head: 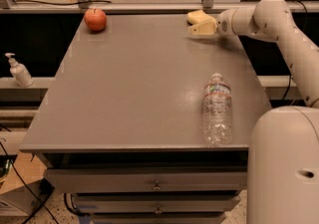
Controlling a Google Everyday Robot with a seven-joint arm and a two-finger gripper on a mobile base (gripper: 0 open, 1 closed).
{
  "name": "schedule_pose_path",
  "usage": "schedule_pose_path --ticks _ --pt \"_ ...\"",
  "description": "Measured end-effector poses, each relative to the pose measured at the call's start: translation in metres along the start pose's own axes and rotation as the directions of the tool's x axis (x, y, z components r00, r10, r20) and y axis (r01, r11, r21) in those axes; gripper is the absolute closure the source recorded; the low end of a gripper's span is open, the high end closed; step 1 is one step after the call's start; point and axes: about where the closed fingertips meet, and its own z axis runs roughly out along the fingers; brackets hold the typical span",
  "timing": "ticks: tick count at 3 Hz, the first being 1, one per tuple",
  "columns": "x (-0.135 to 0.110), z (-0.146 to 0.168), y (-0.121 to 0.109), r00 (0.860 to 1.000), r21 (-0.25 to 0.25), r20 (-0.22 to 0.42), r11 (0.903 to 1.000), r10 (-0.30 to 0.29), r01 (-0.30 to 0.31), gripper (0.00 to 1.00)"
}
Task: Move sponge near apple
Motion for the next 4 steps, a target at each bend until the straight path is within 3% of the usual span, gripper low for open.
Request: schedule_pose_path --ticks 2,3,4 --pt "0.008 0.007 0.003 0.999 -0.019 -0.025 0.9996 0.02 -0.021 0.64" --pt "-0.013 -0.007 0.011 1.0 -0.035 0.004 0.9993 -0.011 0.011 0.87" --pt "-0.057 -0.035 0.039 0.991 -0.078 0.078 0.9908 -0.105 0.111 1.0"
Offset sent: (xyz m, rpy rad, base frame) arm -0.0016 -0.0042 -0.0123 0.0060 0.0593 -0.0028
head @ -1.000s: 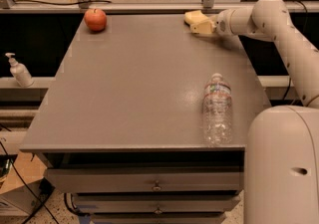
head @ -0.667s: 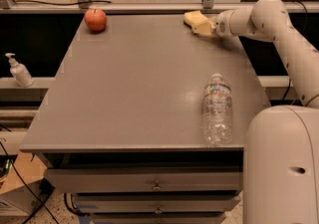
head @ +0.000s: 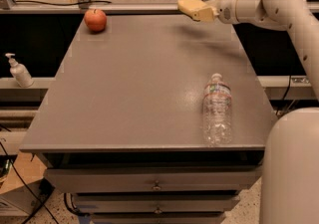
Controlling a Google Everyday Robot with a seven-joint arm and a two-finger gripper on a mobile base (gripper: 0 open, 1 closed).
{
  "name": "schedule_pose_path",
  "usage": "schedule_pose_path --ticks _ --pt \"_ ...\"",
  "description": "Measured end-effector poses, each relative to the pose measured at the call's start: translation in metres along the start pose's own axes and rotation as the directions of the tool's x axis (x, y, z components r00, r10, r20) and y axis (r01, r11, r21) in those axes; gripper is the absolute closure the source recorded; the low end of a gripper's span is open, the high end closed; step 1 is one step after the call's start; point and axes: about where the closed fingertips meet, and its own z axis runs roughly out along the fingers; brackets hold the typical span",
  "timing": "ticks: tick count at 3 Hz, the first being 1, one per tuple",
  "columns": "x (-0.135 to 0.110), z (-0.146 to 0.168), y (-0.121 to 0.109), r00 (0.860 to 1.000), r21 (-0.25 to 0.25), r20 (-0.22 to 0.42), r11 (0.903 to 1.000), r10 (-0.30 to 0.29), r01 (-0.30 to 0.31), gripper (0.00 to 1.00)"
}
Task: Move sponge near apple
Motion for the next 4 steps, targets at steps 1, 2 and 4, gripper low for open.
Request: schedule_pose_path --ticks 1,2,4 --pt "-0.009 0.001 0.007 1.0 -0.011 0.013 0.9995 -0.028 0.028 1.0" --pt "-0.007 0.01 0.019 1.0 -0.051 0.008 0.9985 -0.02 0.02 1.0" --pt "-0.042 0.043 0.117 0.991 -0.271 0.088 0.9549 -0.102 0.123 1.0"
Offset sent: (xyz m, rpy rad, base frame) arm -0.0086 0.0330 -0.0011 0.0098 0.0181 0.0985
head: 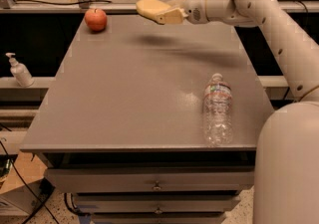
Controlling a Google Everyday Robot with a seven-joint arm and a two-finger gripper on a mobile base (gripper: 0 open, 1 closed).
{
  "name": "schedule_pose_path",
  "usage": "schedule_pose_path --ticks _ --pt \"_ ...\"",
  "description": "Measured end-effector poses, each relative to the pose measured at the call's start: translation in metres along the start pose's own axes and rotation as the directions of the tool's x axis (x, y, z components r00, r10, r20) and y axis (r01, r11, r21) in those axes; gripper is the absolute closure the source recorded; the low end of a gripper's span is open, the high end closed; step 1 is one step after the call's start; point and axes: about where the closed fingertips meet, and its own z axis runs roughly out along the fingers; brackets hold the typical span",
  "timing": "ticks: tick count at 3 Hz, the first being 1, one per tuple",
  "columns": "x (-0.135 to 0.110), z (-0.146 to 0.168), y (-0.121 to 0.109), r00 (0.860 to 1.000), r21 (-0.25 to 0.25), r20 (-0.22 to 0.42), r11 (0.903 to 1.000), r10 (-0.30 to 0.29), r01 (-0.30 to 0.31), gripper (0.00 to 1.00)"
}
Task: Move sponge near apple
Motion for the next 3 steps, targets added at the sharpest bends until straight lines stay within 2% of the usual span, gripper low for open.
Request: schedule_pose_path --ticks 1,2,3 --pt "-0.015 0.035 0.04 0.999 -0.086 0.042 0.9962 -0.012 0.015 1.0" --pt "-0.022 0.07 0.071 0.998 -0.124 0.058 0.992 -0.015 0.023 1.0" --pt "-0.016 0.104 0.09 0.999 -0.134 0.033 0.9909 0.001 0.004 0.85"
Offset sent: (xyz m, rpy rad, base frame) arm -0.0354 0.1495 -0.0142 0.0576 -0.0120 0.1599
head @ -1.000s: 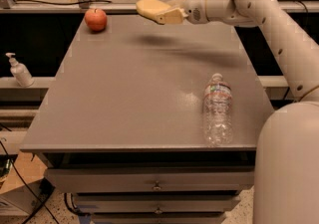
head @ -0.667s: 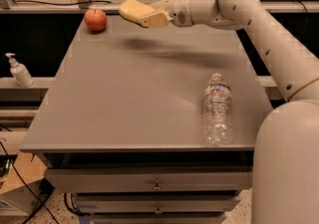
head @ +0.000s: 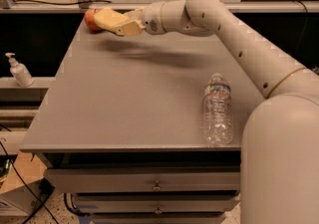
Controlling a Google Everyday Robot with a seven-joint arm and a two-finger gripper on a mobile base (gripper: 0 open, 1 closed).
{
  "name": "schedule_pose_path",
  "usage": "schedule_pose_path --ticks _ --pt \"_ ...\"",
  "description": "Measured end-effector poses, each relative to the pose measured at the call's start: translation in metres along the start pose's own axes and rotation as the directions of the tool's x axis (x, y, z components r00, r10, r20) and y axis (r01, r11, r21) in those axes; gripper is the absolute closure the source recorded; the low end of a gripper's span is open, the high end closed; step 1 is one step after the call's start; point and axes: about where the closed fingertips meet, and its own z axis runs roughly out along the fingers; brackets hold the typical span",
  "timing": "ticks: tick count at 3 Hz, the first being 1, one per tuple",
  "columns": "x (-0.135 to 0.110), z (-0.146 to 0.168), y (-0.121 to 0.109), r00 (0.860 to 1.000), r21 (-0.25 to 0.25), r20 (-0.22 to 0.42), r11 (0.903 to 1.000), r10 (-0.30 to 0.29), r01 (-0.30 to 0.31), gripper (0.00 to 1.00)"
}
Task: Move sponge near apple
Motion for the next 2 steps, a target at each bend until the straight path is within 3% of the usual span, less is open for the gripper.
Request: schedule_pose_path --ticks 2 --pt "0.018 0.051 0.007 0.997 0.017 -0.015 0.9969 0.077 -0.077 0.38"
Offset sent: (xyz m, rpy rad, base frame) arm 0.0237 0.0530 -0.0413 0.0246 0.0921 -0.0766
